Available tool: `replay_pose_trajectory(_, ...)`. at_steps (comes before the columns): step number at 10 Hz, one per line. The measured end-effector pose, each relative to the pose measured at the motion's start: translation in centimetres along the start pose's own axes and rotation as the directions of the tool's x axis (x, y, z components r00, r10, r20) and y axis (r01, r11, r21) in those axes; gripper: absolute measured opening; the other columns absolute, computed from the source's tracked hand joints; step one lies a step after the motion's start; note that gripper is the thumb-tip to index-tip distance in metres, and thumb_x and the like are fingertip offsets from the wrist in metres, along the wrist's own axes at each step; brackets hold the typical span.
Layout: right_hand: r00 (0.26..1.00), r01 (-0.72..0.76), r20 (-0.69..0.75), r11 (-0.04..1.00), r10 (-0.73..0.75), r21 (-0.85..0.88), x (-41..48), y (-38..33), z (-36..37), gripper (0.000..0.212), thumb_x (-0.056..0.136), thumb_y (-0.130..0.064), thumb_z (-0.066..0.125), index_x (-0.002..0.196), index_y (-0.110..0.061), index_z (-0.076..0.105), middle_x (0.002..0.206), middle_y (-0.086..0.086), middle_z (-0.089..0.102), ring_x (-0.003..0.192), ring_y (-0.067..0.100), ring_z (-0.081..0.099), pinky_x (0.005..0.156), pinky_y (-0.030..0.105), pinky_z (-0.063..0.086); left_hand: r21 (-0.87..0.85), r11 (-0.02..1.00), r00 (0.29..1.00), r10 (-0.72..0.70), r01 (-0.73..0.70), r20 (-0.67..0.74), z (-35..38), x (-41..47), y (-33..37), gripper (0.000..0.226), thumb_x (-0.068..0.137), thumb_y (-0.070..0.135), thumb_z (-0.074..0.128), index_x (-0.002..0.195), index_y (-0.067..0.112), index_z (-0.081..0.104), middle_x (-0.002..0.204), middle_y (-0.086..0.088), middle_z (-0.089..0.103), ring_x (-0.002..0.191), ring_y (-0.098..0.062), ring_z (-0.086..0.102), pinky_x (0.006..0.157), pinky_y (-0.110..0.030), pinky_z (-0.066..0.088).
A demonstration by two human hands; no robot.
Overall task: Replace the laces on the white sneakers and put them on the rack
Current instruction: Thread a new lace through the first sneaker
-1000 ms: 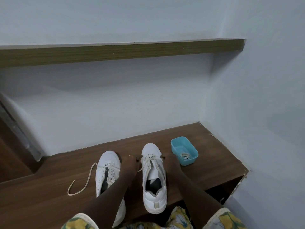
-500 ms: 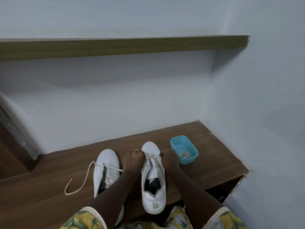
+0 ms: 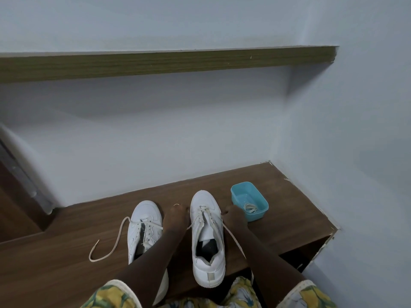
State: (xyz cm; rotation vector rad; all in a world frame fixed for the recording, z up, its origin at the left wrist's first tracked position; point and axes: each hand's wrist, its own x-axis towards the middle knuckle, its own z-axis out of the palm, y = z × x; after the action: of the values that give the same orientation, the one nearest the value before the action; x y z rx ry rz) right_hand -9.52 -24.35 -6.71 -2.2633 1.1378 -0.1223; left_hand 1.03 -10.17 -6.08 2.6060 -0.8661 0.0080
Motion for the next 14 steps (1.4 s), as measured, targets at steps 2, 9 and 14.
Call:
replay_pose_trajectory(2, 0.991, 0.134, 0.000, 0.986, -0.135, 0.098, -0.1, -1.5, 1.0, 0.020, 0.086, -0.010, 0.055, 0.095, -0.011, 0.072, 0.101, 0.007, 0.070, 0.098, 0.022, 0.063, 0.086, 0.032, 0.050, -0.181, 0.977, 0.985, -0.089, 0.114, 0.145, 0.2, 0.2, 0.8, 0.026, 0.095, 0.029, 0.050, 0.091, 0.008, 0.066, 0.090, -0.010, 0.067, 0.081, -0.023, 0.061, 0.067, -0.031, 0.045)
replay_pose_trajectory(9, 0.942, 0.332, 0.112, 0.837, -0.316, -0.434, -0.6, -3.1, 0.6, 0.026, 0.087, -0.024, 0.060, 0.093, 0.000, 0.068, 0.083, 0.009, 0.062, 0.077, 0.018, 0.060, 0.060, 0.022, 0.042, -0.101, 0.979, 0.868, -0.109, 0.179, 0.484, -1.0, 0.7, 1.5, 0.033, 0.100, 0.011, 0.036, 0.119, -0.007, 0.056, 0.125, -0.019, 0.057, 0.117, -0.029, 0.054, 0.092, -0.030, 0.040)
replay_pose_trajectory(14, 0.960, 0.278, 0.078, 0.902, -0.268, -0.330, 0.2, -3.3, 1.7, 0.024, 0.094, -0.009, 0.040, 0.108, -0.002, 0.059, 0.071, -0.004, 0.038, 0.062, 0.006, 0.036, 0.053, 0.013, 0.031, -0.117, 0.968, 0.973, -0.211, 0.221, 0.093, -1.8, -1.1, -0.2, 0.019, 0.091, 0.012, 0.045, 0.104, 0.006, 0.057, 0.103, -0.012, 0.061, 0.098, -0.028, 0.059, 0.075, -0.033, 0.045)
